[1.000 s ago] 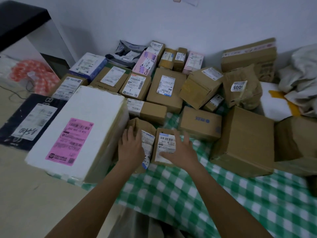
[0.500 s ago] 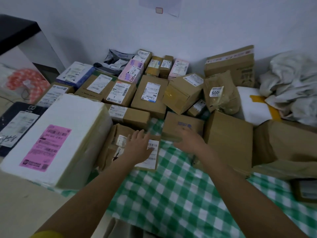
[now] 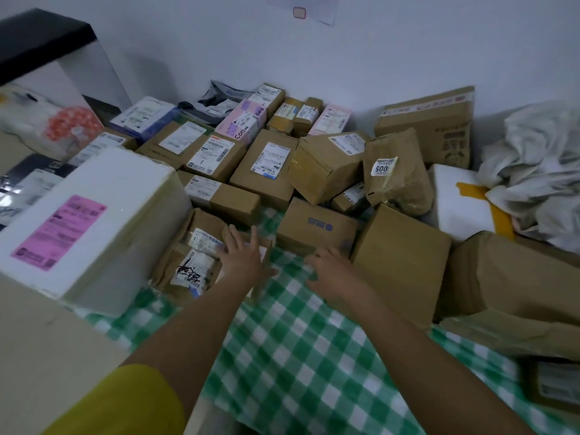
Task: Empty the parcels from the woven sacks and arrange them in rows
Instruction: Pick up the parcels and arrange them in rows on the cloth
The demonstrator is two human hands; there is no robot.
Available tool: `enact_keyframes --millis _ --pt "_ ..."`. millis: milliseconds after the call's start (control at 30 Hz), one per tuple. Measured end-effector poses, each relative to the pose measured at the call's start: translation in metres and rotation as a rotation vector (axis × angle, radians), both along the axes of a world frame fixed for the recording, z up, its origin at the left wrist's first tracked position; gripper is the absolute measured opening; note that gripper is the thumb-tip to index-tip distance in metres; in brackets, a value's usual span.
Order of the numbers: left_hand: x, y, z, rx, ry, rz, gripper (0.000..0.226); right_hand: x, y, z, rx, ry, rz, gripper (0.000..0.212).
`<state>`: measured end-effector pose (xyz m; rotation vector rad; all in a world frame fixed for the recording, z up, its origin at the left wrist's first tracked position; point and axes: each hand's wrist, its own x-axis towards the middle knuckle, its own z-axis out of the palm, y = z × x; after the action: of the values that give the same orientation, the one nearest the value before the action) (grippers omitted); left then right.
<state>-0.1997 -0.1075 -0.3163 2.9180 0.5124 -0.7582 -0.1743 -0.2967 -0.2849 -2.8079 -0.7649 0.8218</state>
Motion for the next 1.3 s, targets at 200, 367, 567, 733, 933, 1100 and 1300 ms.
enact_keyframes --millis 200,367,567,733,933,1100,1300 --pt "0.007 0.001 0.005 -0.063 0.052 0.122 0.121 0.003 0.01 -0.009 0.028 0.041 0.058 0.052" --pt "0.008 0.005 0.007 -0.057 0.039 0.06 0.112 0.002 0.011 -0.016 0.031 0.068 0.095 0.054" --pt "0.005 0.004 0.008 -0.02 -0.007 -0.008 0.095 0.006 0.019 -0.019 0.043 0.064 0.103 0.052" --pt "-0.015 0.007 0.018 -0.015 -0.028 -0.066 0.093 0.015 0.026 -0.016 0.09 -0.02 0.049 0.046" --pt "-0.025 0.013 0.022 -0.053 0.084 -0.063 0.105 0.047 0.03 -0.005 -0.046 -0.129 -0.109 0.072" --pt "0.006 0.007 0.029 -0.237 -0.075 -0.119 0.072 0.079 0.022 0.01 -0.003 -0.134 -0.196 0.062" --pt "0.067 -0.003 0.052 -0.342 -0.261 -0.096 0.057 0.116 0.033 0.052 0.175 -0.398 -0.235 0.044"
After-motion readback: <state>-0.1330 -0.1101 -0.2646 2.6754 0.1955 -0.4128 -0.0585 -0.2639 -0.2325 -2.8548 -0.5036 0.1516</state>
